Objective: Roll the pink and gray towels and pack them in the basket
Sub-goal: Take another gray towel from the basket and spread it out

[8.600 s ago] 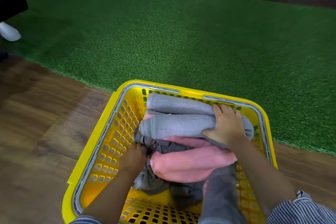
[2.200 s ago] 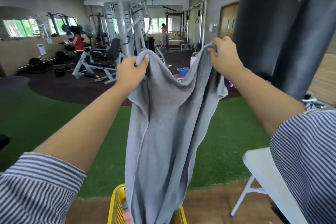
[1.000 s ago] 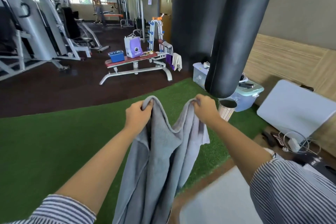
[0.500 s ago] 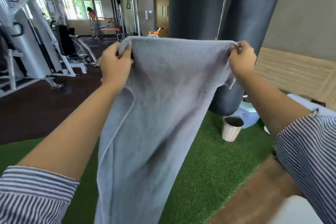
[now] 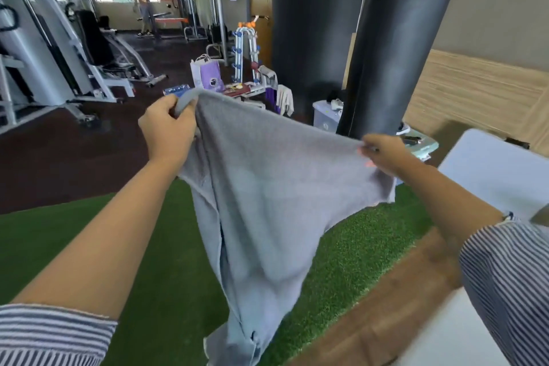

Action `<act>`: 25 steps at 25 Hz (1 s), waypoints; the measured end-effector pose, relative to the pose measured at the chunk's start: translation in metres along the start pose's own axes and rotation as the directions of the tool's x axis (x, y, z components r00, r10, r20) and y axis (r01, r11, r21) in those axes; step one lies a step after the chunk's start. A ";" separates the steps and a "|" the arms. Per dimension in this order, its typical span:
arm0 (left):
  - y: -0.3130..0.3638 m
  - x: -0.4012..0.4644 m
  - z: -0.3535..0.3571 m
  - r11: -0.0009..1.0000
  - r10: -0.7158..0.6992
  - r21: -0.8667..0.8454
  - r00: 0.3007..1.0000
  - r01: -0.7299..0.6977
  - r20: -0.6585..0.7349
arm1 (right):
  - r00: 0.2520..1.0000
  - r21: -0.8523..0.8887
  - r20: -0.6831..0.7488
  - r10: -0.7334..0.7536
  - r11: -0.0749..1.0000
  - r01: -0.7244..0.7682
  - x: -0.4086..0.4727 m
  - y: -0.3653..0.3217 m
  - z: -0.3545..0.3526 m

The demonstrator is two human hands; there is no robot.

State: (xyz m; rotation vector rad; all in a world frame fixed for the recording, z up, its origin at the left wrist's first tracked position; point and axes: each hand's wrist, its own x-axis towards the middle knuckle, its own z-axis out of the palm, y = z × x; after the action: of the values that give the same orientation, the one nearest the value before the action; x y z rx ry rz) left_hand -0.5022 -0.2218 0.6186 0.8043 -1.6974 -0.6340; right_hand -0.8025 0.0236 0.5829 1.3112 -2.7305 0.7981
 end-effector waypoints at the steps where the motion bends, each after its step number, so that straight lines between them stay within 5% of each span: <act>1: -0.008 -0.012 -0.001 0.997 0.034 0.064 0.999 -0.037 0.035 | 0.999 -0.059 0.030 0.033 0.998 -0.031 -0.008 0.015 0.010; 8: -0.034 -0.094 -0.004 0.944 -0.085 0.328 0.976 0.015 0.200 | 0.918 -0.105 -0.064 0.390 0.913 -0.395 -0.016 0.084 0.016; 14: -0.047 -0.122 0.009 0.948 -0.148 0.313 0.953 0.060 0.264 | 0.896 -0.366 -0.056 0.440 0.826 -0.429 -0.075 0.125 0.058; 20: -0.072 -0.178 0.032 0.814 -0.245 0.558 0.774 -0.163 0.584 | 0.741 -0.121 -0.203 0.640 0.735 -0.668 -0.098 0.164 0.032; 25: -0.037 -0.217 0.054 0.785 -0.143 0.551 0.782 -0.283 0.606 | 0.757 0.079 -0.280 0.590 0.800 -0.595 -0.104 0.194 -0.015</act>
State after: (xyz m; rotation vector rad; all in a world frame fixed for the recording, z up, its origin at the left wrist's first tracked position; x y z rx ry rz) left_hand -0.5109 -0.0757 0.4459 1.0426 -2.6270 -0.2692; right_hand -0.8799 0.2063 0.4874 0.2408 -2.8858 0.8967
